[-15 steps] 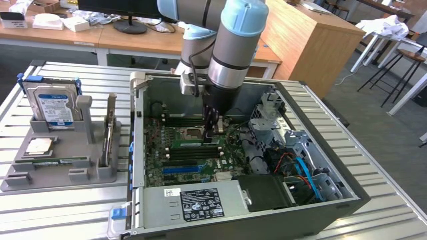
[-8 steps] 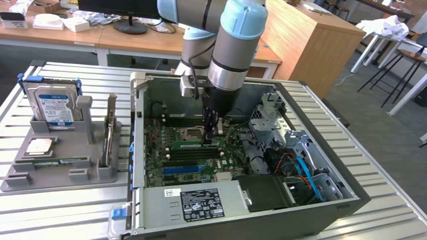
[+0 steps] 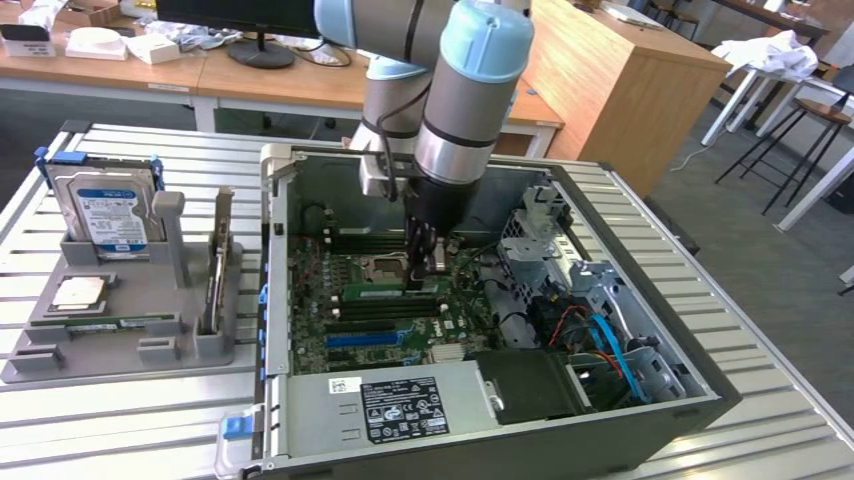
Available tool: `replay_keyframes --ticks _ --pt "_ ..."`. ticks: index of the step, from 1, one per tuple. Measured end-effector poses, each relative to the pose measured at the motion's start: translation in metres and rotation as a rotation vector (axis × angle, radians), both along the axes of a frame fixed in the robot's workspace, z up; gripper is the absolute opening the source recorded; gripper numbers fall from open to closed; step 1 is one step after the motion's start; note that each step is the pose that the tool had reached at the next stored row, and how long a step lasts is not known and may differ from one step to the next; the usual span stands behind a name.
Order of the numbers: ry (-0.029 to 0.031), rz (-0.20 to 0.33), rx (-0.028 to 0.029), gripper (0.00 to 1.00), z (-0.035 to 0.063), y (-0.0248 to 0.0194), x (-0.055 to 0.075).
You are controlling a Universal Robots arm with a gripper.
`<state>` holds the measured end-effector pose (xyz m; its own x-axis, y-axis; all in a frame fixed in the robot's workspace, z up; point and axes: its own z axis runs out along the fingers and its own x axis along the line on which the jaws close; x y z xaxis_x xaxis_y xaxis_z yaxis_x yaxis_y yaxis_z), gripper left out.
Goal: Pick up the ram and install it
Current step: 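Insert the ram into the slot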
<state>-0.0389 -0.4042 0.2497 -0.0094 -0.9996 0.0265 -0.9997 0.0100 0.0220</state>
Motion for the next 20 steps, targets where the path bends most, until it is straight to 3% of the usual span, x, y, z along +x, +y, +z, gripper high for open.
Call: replay_keyframes --ticks 4,6,20 --pt "0.0 0.0 -0.0001 0.11 -0.0043 0.0 0.0" --pt "0.0 0.0 0.0001 0.11 -0.0044 -0.0034 0.0" --pt "0.0001 0.0 -0.0001 0.11 -0.0103 -0.0035 0.0"
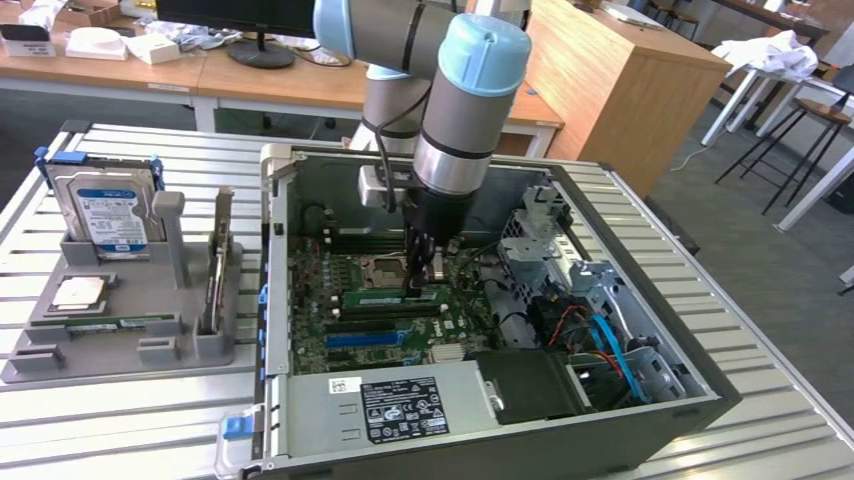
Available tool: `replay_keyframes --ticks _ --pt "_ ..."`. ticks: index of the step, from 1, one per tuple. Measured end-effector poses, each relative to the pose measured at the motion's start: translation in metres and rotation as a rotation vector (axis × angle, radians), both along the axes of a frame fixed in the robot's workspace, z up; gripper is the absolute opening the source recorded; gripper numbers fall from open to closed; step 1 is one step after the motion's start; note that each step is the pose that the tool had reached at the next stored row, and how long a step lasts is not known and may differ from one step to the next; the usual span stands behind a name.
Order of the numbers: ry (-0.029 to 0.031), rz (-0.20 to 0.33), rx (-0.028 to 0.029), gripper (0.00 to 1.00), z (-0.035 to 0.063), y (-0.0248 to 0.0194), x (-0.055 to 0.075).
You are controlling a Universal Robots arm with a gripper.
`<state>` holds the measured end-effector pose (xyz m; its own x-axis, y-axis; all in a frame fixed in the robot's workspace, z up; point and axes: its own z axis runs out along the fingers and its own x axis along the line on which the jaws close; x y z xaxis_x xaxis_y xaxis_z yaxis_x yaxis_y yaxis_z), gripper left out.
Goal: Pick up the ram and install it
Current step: 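Insert the ram into the slot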
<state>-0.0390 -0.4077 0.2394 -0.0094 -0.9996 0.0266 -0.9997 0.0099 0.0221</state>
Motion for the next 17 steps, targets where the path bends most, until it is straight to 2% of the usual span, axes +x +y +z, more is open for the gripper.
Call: replay_keyframes --ticks 17 --pt "0.0 0.0 0.0001 0.11 -0.0043 0.0 0.0"
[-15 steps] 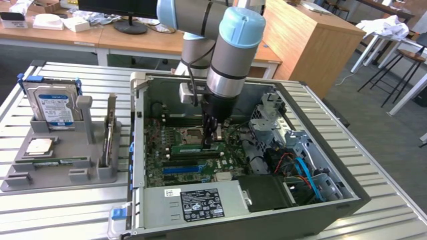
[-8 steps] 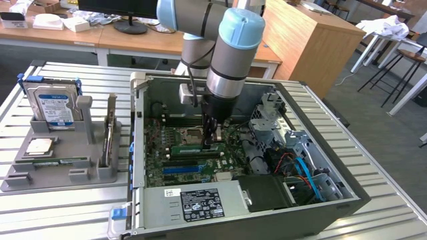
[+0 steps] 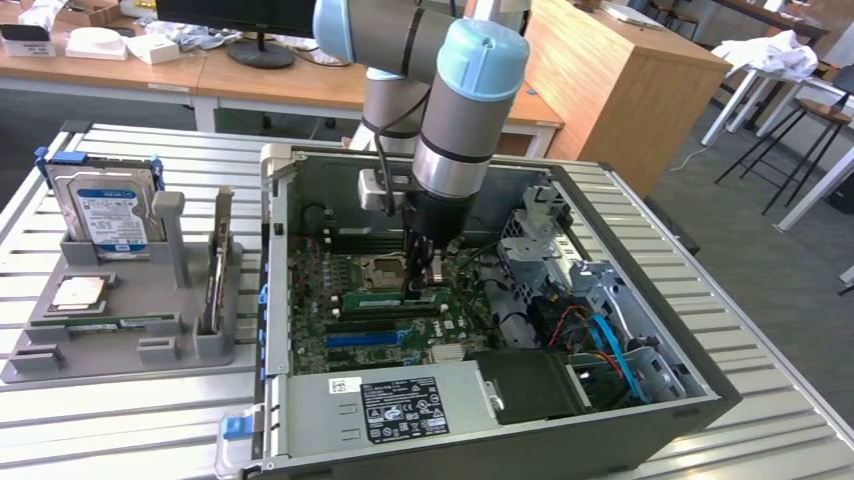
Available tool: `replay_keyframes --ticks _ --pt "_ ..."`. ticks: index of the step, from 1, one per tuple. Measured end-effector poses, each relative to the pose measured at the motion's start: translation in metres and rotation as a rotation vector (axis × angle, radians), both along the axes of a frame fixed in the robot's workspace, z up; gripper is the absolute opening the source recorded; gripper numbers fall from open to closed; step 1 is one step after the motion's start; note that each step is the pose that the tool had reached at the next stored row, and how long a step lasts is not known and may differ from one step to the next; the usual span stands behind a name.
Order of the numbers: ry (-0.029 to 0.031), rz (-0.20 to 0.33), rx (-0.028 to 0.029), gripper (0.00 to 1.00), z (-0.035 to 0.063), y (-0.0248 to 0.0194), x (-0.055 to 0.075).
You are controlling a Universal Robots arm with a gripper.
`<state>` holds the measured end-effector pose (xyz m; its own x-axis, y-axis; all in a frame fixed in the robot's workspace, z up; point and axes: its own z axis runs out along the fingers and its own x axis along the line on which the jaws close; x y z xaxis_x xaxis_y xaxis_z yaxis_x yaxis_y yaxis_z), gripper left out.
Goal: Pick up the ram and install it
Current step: 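Insert the ram into the slot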
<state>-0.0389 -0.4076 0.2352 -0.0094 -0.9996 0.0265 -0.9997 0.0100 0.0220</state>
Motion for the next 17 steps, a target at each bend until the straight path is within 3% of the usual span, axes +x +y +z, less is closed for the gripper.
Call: replay_keyframes --ticks 17 --pt "0.0001 0.0 0.0 0.11 -0.0016 0.0008 0.0"
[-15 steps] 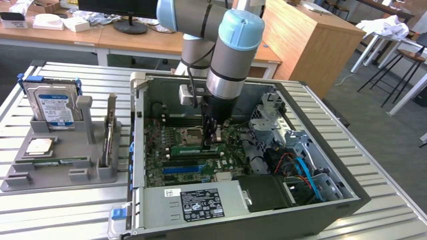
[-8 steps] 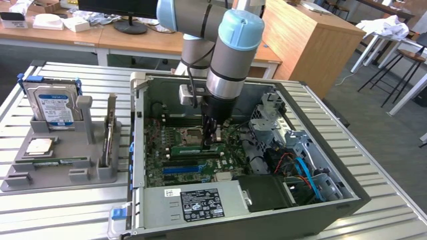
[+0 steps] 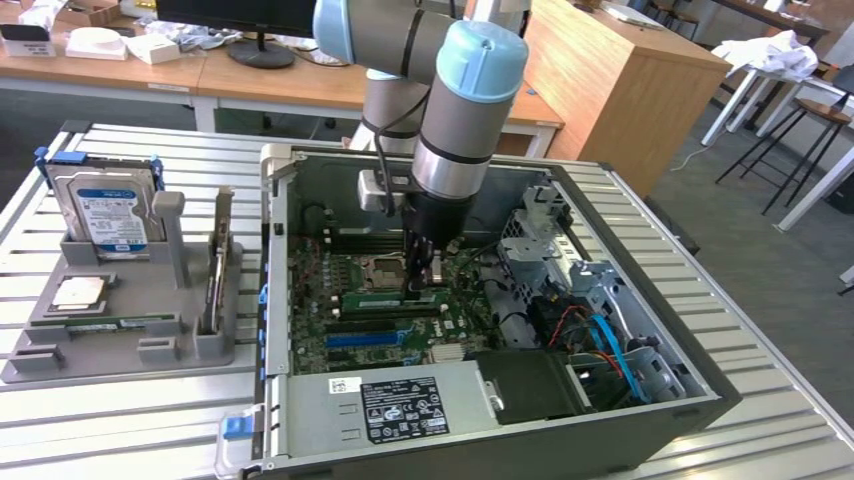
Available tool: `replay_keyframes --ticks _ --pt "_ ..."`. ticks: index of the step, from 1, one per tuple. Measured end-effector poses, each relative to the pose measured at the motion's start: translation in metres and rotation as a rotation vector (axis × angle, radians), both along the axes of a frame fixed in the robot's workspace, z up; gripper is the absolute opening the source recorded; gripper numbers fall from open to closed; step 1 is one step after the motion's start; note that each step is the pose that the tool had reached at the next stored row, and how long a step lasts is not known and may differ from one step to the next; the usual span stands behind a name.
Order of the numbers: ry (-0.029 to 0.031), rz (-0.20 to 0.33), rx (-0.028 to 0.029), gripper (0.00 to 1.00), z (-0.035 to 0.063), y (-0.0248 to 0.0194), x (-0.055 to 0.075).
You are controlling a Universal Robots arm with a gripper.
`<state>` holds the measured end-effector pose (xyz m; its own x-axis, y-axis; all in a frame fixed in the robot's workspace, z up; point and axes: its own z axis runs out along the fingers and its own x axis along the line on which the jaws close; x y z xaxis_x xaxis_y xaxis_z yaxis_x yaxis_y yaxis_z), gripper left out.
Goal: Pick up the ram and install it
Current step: 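Insert the ram into the slot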
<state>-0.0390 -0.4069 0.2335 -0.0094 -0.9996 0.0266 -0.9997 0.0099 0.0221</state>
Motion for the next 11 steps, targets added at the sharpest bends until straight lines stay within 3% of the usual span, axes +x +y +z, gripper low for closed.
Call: replay_keyframes --ticks 11 --pt "-0.0002 0.0 0.0003 0.11 -0.001 0.0005 0.0"
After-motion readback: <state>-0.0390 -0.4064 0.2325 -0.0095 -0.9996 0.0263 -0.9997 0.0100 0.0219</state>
